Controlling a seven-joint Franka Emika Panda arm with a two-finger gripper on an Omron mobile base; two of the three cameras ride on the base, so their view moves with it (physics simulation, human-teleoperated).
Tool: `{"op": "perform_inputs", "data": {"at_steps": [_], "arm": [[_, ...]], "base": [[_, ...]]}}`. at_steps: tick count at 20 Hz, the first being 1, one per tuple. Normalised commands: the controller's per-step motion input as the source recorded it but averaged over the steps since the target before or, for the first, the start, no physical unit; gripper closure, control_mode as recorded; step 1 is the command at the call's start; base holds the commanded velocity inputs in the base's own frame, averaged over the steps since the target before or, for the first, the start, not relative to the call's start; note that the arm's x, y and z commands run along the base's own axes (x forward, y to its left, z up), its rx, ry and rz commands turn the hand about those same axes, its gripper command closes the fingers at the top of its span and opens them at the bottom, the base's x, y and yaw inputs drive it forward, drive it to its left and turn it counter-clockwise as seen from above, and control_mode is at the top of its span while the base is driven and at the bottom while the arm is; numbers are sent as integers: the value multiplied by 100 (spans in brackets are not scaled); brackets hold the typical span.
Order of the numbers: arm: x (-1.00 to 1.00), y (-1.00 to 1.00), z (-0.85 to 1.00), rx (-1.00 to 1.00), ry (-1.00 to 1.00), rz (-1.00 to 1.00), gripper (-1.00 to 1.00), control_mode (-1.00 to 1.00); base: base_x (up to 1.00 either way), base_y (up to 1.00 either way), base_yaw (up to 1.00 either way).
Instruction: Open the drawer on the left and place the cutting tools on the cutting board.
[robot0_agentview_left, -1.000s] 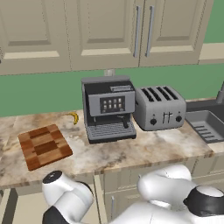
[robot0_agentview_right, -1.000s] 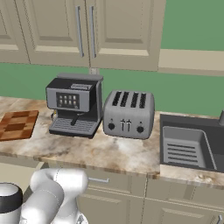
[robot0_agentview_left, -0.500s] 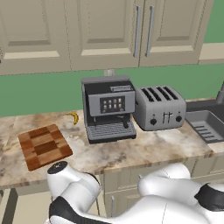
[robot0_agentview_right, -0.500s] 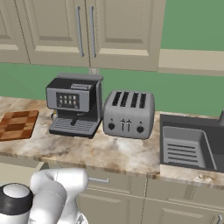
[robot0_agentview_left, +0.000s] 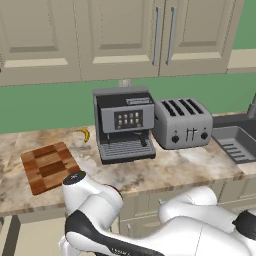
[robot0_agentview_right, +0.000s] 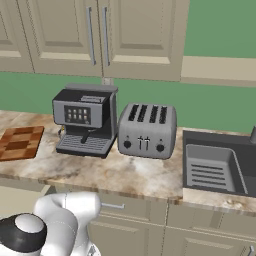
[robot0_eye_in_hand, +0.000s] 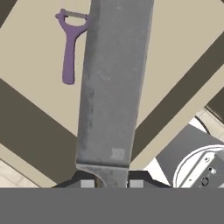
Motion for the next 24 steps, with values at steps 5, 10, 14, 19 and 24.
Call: {"op": "perform_inputs", "data": {"at_steps": [5, 10, 14, 19, 24], "arm": [[9, -27, 25, 0, -4, 1, 100, -100], [9, -24, 30, 0, -5, 2, 100, -100], [18, -22, 29, 0, -4, 2, 100, -100], [20, -18, 25, 0, -6, 1, 100, -100], [19, -22, 29, 0, -8, 1, 100, -100]], "base": [[0, 0, 0], [0, 0, 0], [0, 0, 0], [0, 0, 0], [0, 0, 0]]}}
